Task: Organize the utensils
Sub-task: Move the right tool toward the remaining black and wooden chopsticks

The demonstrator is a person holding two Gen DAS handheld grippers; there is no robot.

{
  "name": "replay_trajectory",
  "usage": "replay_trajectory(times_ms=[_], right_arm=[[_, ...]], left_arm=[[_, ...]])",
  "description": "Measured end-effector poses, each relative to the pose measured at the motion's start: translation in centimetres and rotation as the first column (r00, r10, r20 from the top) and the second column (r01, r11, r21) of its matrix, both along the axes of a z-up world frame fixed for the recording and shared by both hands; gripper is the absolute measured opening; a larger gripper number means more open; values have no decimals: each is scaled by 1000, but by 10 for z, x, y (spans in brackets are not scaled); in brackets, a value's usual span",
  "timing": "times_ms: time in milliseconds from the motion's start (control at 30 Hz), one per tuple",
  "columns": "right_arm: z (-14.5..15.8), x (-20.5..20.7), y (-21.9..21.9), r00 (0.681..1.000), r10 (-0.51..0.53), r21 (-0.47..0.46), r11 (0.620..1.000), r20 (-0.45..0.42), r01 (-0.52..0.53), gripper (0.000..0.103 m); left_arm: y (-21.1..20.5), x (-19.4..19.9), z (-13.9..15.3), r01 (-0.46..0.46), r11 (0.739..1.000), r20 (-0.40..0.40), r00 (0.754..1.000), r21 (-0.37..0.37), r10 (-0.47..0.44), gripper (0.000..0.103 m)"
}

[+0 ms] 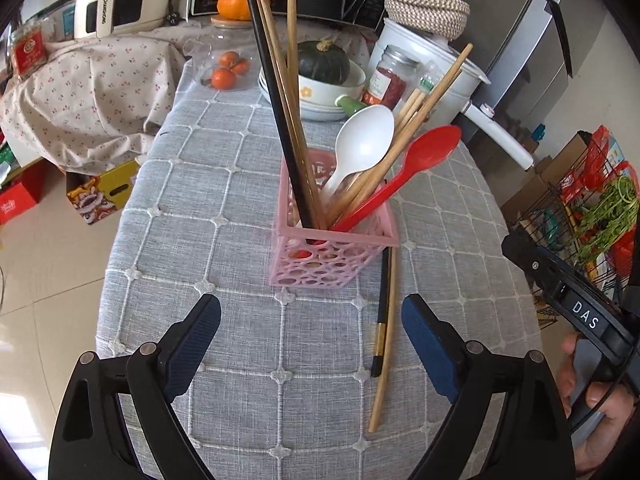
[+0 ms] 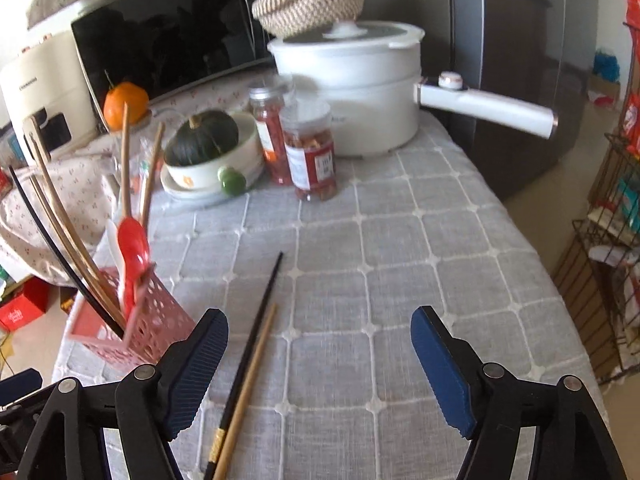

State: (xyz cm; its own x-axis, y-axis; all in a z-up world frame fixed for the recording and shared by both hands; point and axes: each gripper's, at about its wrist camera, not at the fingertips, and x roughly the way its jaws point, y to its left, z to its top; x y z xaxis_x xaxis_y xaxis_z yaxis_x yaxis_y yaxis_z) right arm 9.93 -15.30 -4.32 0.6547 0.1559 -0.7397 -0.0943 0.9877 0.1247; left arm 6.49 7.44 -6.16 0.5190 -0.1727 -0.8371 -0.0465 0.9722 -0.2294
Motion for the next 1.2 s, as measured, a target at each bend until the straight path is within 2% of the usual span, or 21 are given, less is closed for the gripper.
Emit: replay_trajectory(times_ms=[233,500,800,1200], right_arm=[[-38,24,9,987,74,37,997,-145,-69,80],[-76,52,14,960,60,32,998,-273,-53,80],[-101,65,25,939,50,19,999,-340,-47,80],[-104,65,40,936,59,-6,998,-348,-65,79]], left_arm=[[-6,7,-3,14,992,26,1000,127,-17,93],[-10,10,-8,26,988,21,999,153,-29,93],[-10,12,-10,27,987,8,1000,156,-29,93],[-10,10,-10,33,987,6,999,157,-35,93]])
